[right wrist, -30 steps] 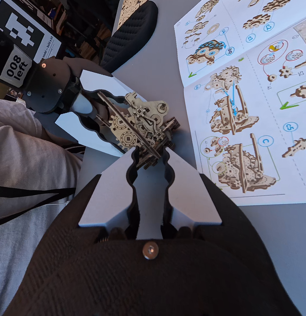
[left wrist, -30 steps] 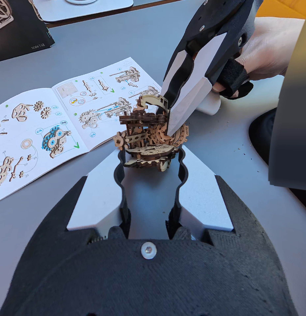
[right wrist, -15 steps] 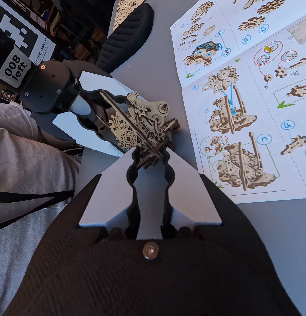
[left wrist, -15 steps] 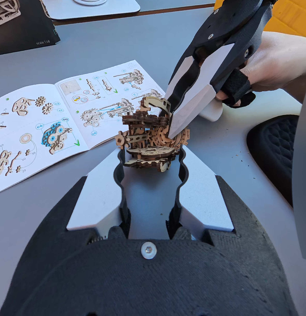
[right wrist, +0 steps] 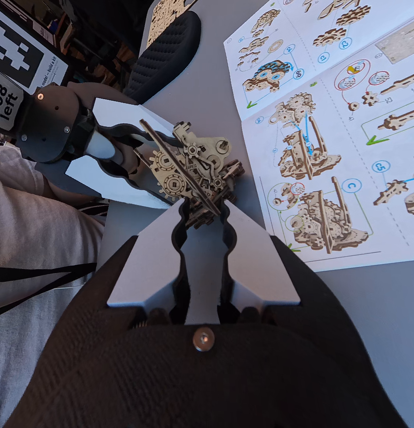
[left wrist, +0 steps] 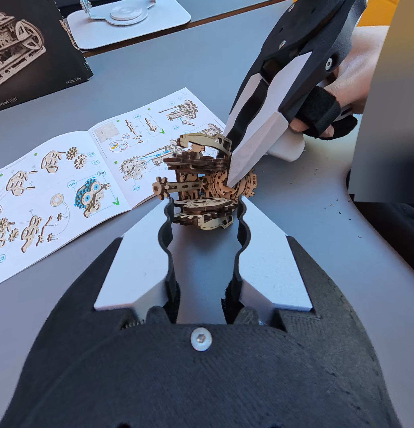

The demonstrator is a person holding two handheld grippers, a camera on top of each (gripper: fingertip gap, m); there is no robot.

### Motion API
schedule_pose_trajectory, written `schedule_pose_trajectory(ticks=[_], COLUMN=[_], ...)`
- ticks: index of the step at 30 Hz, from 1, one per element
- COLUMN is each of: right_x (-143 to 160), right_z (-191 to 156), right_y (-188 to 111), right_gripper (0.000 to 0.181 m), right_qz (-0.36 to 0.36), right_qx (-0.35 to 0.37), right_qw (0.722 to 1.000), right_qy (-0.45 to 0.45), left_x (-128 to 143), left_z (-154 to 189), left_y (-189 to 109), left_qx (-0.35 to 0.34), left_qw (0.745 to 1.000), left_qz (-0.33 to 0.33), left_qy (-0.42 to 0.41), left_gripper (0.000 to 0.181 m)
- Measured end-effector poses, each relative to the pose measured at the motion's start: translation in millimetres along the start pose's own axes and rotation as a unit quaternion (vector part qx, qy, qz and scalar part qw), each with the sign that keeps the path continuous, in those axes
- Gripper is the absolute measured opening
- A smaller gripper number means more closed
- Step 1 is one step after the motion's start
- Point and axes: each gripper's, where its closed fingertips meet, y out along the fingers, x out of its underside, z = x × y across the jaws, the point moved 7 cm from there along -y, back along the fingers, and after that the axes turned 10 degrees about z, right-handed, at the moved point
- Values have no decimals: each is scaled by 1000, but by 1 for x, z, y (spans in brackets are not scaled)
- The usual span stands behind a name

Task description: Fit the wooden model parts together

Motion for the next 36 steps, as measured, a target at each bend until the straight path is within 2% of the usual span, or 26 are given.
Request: schedule_pose_trajectory(ticks=[7, 26, 36], right_x=[0, 2, 2], right_z=[-1, -1, -2], right_y=[0, 1, 1], right_gripper=[24, 24, 25], right_qz=[6, 14, 14], right_qx=[9, 31, 30], right_qw=[1000, 999, 999], right_qy=[5, 20, 11], left_x=[0, -3, -3], left_z=[0, 3, 1], left_y=[0, -2, -1], left_qx=[-9, -39, -29], left_qw=[1000, 997, 998], left_qz=[-5, -9, -14], left_qy=[-19, 62, 57], left_gripper=[54, 51, 51])
